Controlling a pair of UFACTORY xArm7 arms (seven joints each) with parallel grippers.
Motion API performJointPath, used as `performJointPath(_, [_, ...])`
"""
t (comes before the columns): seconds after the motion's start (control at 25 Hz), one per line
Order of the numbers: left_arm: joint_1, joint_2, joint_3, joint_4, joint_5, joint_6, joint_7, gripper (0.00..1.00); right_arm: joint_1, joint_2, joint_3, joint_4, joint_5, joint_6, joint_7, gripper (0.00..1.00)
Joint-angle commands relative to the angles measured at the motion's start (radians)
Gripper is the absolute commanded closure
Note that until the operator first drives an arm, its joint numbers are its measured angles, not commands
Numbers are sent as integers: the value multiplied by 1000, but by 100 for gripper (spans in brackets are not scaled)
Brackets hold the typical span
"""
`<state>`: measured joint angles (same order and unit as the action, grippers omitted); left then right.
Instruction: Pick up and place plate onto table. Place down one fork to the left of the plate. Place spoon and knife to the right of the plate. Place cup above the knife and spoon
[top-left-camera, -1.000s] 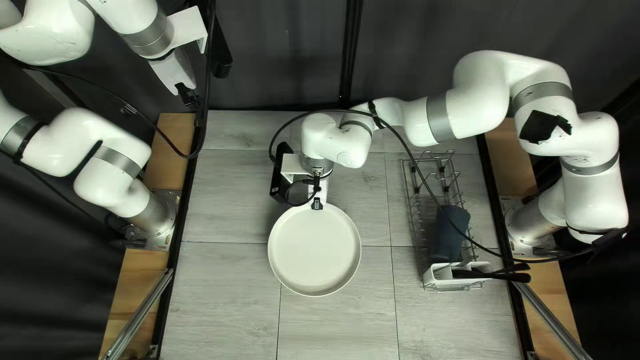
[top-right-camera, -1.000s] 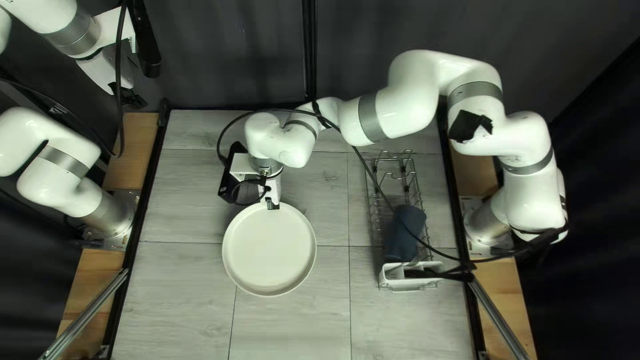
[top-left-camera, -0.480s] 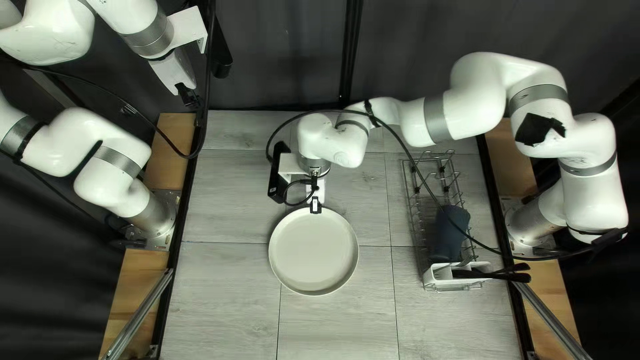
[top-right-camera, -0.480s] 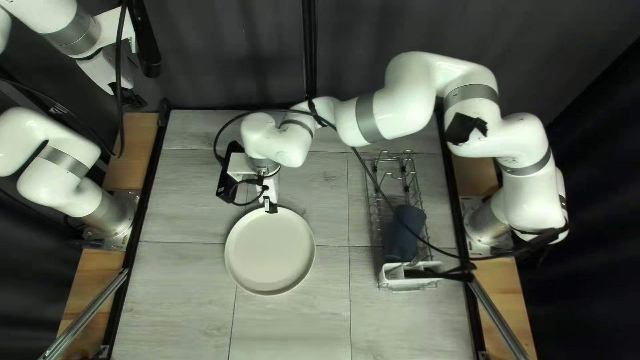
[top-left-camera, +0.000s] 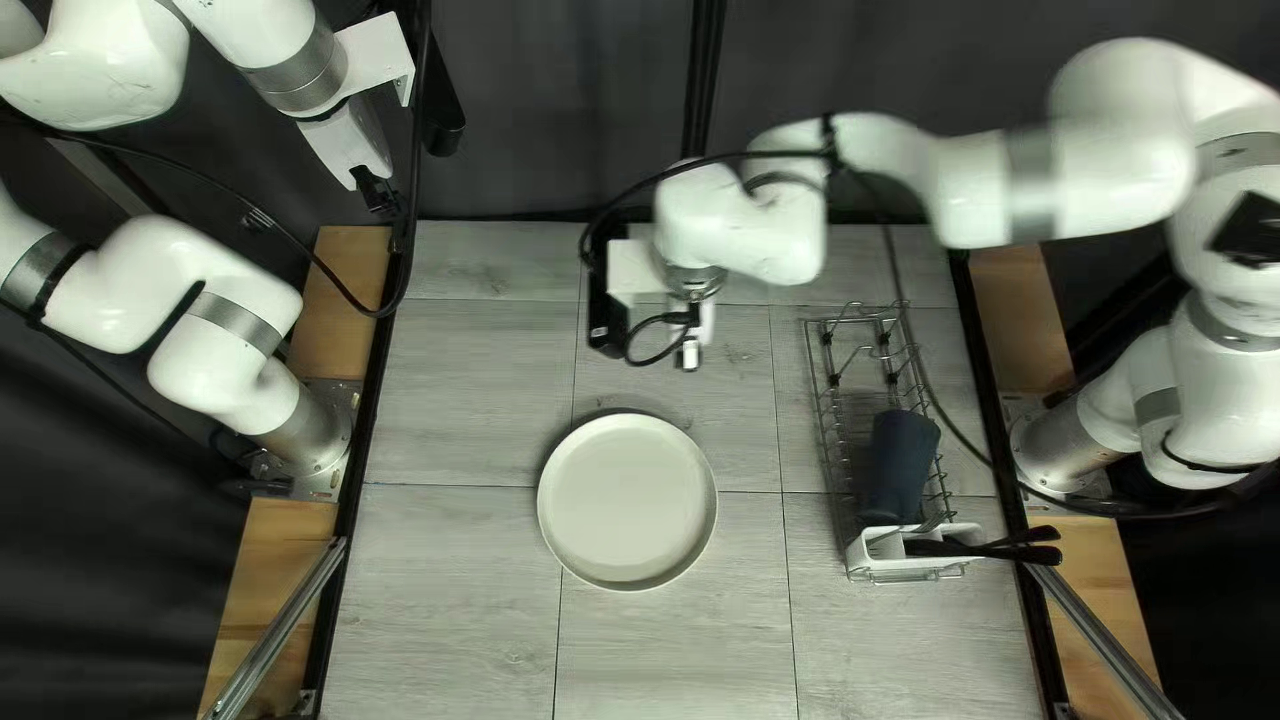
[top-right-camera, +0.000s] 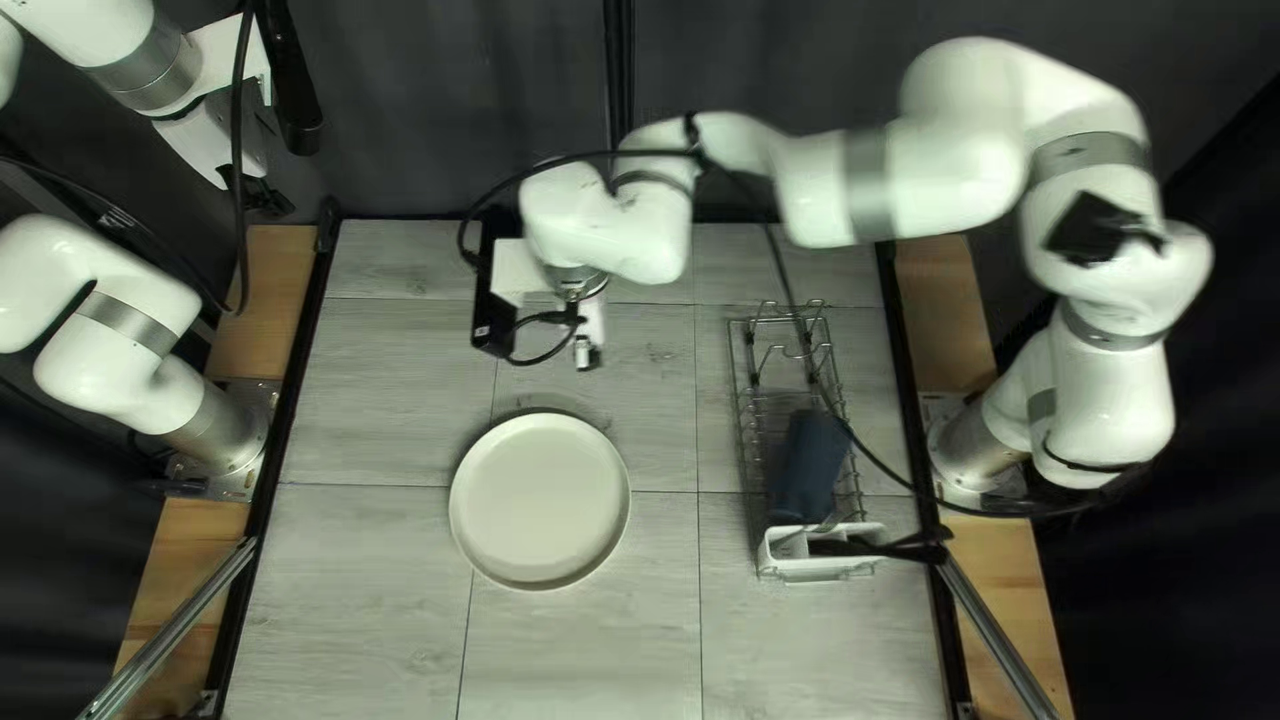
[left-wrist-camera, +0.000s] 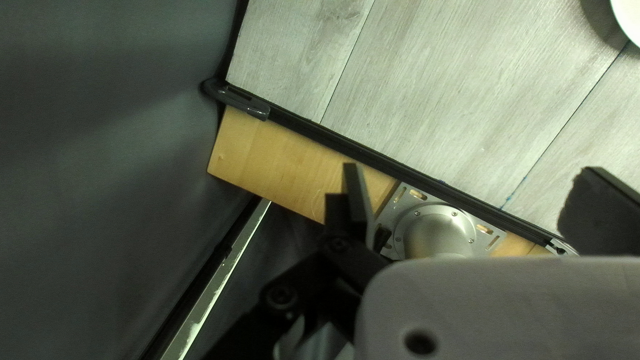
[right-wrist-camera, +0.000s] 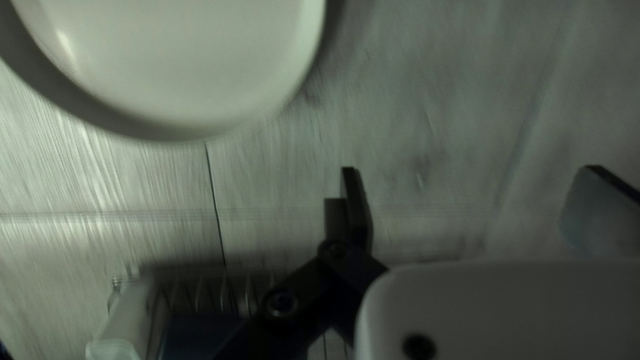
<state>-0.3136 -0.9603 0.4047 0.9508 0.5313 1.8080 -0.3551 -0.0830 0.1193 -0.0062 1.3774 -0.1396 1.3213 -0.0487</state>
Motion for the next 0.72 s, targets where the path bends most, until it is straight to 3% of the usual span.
performJointPath(0.04, [0, 0, 0, 0, 0, 0, 0, 0, 53, -181, 56, -118, 0, 103, 120, 0])
performJointPath(0.36, [0, 0, 0, 0, 0, 0, 0, 0, 53, -181, 56, -118, 0, 103, 120, 0])
performJointPath(0.56, [0, 0, 0, 0, 0, 0, 0, 0, 70, -231, 77, -134, -4, 211, 125, 0])
performJointPath(0.72, [0, 0, 0, 0, 0, 0, 0, 0, 125, -332, 156, -224, 47, 308, 284, 0])
